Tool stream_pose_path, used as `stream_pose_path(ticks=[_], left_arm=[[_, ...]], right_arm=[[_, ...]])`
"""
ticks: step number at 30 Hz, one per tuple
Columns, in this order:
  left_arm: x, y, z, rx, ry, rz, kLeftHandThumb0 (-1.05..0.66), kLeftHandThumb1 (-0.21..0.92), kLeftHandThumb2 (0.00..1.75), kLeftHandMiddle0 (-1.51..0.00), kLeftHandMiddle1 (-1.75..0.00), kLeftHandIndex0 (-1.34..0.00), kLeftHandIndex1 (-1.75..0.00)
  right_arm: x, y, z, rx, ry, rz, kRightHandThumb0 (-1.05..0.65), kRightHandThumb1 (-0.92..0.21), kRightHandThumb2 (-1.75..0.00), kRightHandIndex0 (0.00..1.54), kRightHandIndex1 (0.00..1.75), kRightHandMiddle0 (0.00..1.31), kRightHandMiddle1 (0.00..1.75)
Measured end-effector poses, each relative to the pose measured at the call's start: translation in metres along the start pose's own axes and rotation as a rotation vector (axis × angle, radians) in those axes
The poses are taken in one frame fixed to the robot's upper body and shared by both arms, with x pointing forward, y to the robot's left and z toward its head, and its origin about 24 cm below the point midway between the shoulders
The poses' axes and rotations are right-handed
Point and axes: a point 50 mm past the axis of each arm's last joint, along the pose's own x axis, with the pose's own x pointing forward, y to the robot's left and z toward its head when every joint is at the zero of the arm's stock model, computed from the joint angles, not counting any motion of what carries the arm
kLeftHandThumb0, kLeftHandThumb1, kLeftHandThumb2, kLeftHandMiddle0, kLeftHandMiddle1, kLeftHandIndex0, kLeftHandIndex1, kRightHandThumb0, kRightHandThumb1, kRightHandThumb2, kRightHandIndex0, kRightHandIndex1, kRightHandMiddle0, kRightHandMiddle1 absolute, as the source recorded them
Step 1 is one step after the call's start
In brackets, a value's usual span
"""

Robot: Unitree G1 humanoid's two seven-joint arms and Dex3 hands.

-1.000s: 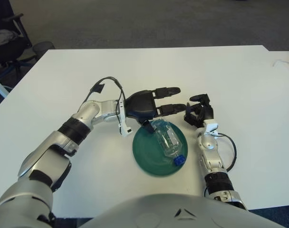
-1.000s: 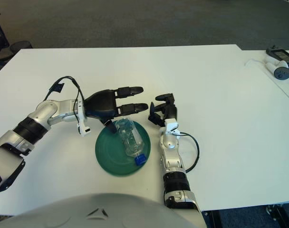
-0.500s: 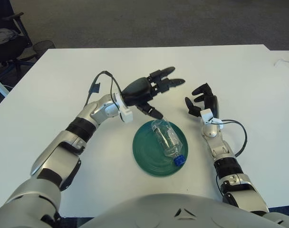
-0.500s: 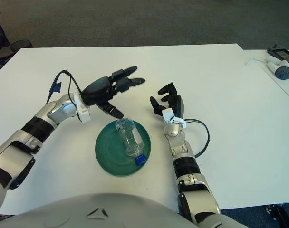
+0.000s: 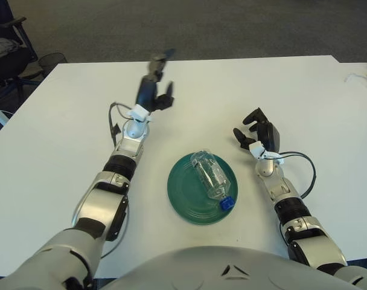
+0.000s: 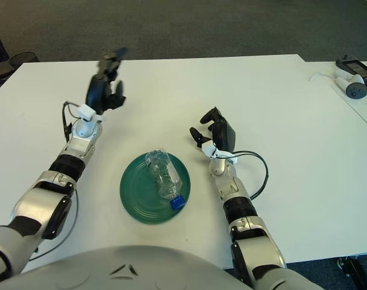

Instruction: Put the bottle into the plate.

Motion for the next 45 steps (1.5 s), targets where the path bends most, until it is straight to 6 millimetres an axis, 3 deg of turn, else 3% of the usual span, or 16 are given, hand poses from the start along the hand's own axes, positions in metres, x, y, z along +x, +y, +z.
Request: stream_pose_path(ticks=[7,9,12,13,15,17,21,27,33,45], left_arm=[[-0.034,0.013,-0.033,-0.038,0.220,0.208,-0.85,0.92,0.91,-0.18,-0.53,-0.02,-1.19],[-0.042,0.013,-0.040,-0.046,0.263,0.243,-0.76,0.92,0.83,-0.22,-0.81,-0.08,-1.29],[-0.052,0.012,-0.047,-0.061,0.319,0.295,-0.68,0.90,0.77,-0.25,-1.06,-0.14,-1.43],[-0.055,0.011,-0.049,-0.066,0.336,0.305,-0.62,0.87,0.77,-0.27,-1.15,-0.18,-1.49],[-0.058,0.011,-0.051,-0.077,0.357,0.330,-0.49,0.74,0.84,-0.35,-1.50,-0.28,-1.64],[-0.060,0.011,-0.053,-0.090,0.369,0.360,-0.45,0.68,0.89,-0.45,-1.62,-0.34,-1.69],[-0.062,0.013,-0.052,-0.094,0.383,0.424,-0.44,0.48,1.12,-0.74,-1.72,-0.48,-1.74],[-0.070,0.011,-0.051,-0.052,0.395,0.466,-0.46,0.36,1.26,-0.99,-1.74,-0.58,-1.75],[-0.089,0.012,-0.058,-0.012,0.442,0.446,-0.48,0.30,1.34,-1.12,-1.75,-0.62,-1.75],[-0.089,0.020,-0.064,0.039,0.464,0.356,-0.51,0.21,1.45,-1.22,-1.75,-0.69,-1.75]], right_arm=[[0.007,-0.003,0.004,-0.014,-0.037,-0.018,-0.01,-0.55,-0.95,0.46,1.44,0.43,1.75],[0.007,-0.001,0.007,-0.006,-0.051,-0.012,-0.01,-0.55,-0.95,0.46,1.44,0.43,1.75],[0.007,0.001,0.009,-0.001,-0.061,-0.007,-0.01,-0.55,-0.95,0.46,1.44,0.43,1.75],[0.007,0.001,0.009,-0.001,-0.061,-0.007,-0.01,-0.55,-0.95,0.46,1.43,0.43,1.75],[0.007,0.001,0.008,-0.003,-0.059,-0.008,-0.01,-0.55,-0.95,0.46,1.43,0.43,1.75],[0.007,0.000,0.008,-0.005,-0.058,-0.008,-0.01,-0.55,-0.95,0.46,1.43,0.43,1.75],[0.007,0.000,0.007,-0.008,-0.057,-0.010,-0.01,-0.55,-0.95,0.46,1.44,0.43,1.75],[0.007,0.000,0.005,-0.012,-0.050,-0.012,-0.01,-0.55,-0.95,0.46,1.44,0.43,1.75],[0.006,0.000,0.003,-0.016,-0.043,-0.009,-0.01,-0.55,-0.95,0.46,1.44,0.43,1.75],[0.009,0.000,0.004,-0.016,-0.045,-0.008,-0.01,-0.55,-0.95,0.46,1.44,0.43,1.75]])
